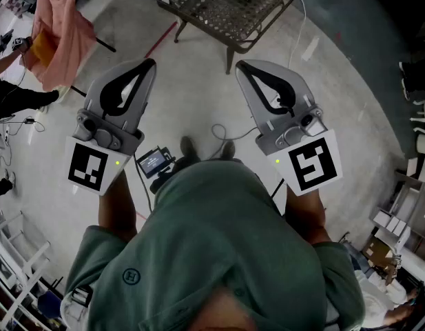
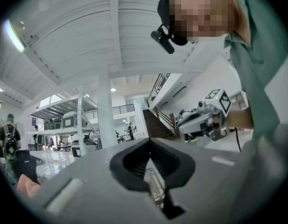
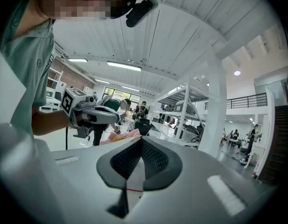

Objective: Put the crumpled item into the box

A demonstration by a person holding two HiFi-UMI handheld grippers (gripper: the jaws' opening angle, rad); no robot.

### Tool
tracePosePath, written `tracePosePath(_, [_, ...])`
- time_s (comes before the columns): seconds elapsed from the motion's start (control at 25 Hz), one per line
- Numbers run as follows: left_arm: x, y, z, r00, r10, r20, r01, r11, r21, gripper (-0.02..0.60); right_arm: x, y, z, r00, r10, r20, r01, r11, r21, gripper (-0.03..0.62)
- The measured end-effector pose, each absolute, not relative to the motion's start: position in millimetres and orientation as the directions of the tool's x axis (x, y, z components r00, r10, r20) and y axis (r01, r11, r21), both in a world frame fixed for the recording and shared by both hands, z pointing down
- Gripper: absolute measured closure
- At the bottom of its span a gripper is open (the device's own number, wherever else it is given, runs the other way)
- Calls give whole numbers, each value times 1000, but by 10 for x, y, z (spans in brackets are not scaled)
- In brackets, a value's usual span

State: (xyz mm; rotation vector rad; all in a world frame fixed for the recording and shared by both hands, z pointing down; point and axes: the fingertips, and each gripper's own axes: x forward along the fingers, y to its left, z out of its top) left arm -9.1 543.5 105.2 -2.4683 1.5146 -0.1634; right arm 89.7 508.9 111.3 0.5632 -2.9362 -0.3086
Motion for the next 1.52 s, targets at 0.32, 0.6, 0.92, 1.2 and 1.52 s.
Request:
tracePosePath(0.32, [-72,5438,1047,469,-883,-26,-855,-447,-264,578,914,5112,1102,-917,-388,92,-362,906,221,588])
tracePosePath(0.6, [-133,5459,1089,485,-874,-22,-847,-463,-260,578,868,5126,1124,-909,-409,81,-386,900,203,588])
tracePosePath(0.92, [-449,5553,1051,501,-864,-46,-842,-474,-258,578,557,5229,1056,-904,-426,47,-410,892,191,588])
tracePosePath(1.2, [-634,5554,1112,515,-855,-63,-839,-487,-243,578,412,5241,1071,-888,-457,55,-437,874,210,587])
tracePosePath(1.52, [-558,5294,1190,502,-864,-40,-845,-480,-235,578,490,4946,1120,-893,-445,67,-425,883,201,588])
